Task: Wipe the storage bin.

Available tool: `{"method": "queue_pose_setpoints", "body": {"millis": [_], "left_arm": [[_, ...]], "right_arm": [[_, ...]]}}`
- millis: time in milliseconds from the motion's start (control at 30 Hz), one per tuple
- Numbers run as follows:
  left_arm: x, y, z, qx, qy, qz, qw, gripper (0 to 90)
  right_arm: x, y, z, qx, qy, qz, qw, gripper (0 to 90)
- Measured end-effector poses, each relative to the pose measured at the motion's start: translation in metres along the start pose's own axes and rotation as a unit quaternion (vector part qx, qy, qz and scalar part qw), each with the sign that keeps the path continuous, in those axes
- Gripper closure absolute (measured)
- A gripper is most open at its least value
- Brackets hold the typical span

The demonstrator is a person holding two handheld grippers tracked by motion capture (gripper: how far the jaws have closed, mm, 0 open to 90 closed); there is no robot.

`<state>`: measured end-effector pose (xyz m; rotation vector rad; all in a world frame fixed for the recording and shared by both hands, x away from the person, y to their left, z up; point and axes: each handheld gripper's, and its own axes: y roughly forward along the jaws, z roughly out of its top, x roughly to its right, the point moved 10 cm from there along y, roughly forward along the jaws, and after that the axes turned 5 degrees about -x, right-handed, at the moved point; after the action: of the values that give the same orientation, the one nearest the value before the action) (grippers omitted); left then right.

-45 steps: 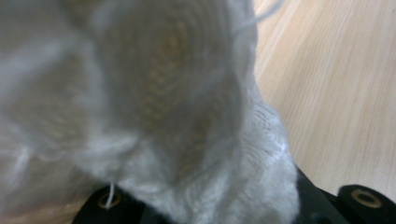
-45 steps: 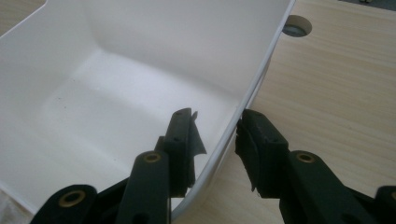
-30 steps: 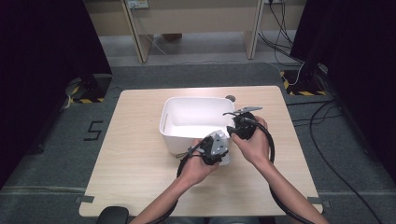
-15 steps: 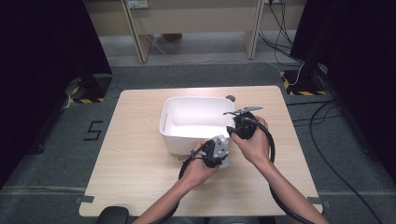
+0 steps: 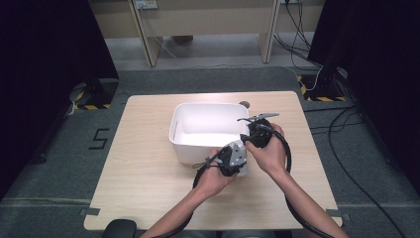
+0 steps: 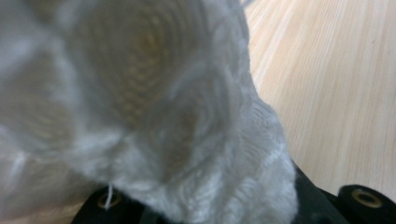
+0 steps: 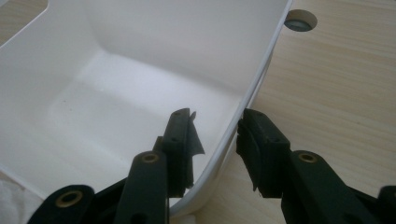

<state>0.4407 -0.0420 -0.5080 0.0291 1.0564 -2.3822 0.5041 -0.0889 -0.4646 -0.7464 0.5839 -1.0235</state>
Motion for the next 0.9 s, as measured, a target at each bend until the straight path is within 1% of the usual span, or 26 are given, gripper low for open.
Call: {"method": "queue_pose_setpoints", "body": {"millis": [100,167,200,433,533,633,767,900], "left_arm": [[0.0,-0.002,0.005,0.005,0.003,0.001,1.0,80.7],[-0.001,-0.003,0.008,0.008,0.006,0.002,0.9999,80.6],[-0.001,-0.004,0.009,0.005,0.008,0.002,1.0,80.6],[-0.002,-0.001,0.01,0.009,0.008,0.002,0.9999,80.5],[-0.001,0.002,0.008,0.011,0.006,0.003,0.9999,80.5],[0.0,0.007,0.004,0.006,0.008,0.003,0.9999,80.5],[0.002,0.015,-0.003,-0.006,0.006,0.002,1.0,80.6],[0.005,0.024,-0.011,-0.015,-0.001,0.0,0.9999,80.6]], "right_arm": [[0.0,0.0,0.0,0.002,-0.002,0.001,1.0,63.8],[0.0,0.0,0.0,0.001,0.002,0.004,1.0,63.7],[0.0,0.0,0.0,0.001,0.002,0.004,1.0,63.6],[0.001,0.0,0.0,0.002,0.002,0.004,1.0,63.5],[0.001,0.0,0.0,0.002,0.001,0.005,1.0,63.5],[0.001,0.0,0.0,0.002,0.001,0.005,1.0,63.5],[0.0,0.0,0.0,0.003,0.001,0.005,1.0,63.5],[0.001,0.0,0.001,0.005,0.005,0.005,1.0,63.4]]}}
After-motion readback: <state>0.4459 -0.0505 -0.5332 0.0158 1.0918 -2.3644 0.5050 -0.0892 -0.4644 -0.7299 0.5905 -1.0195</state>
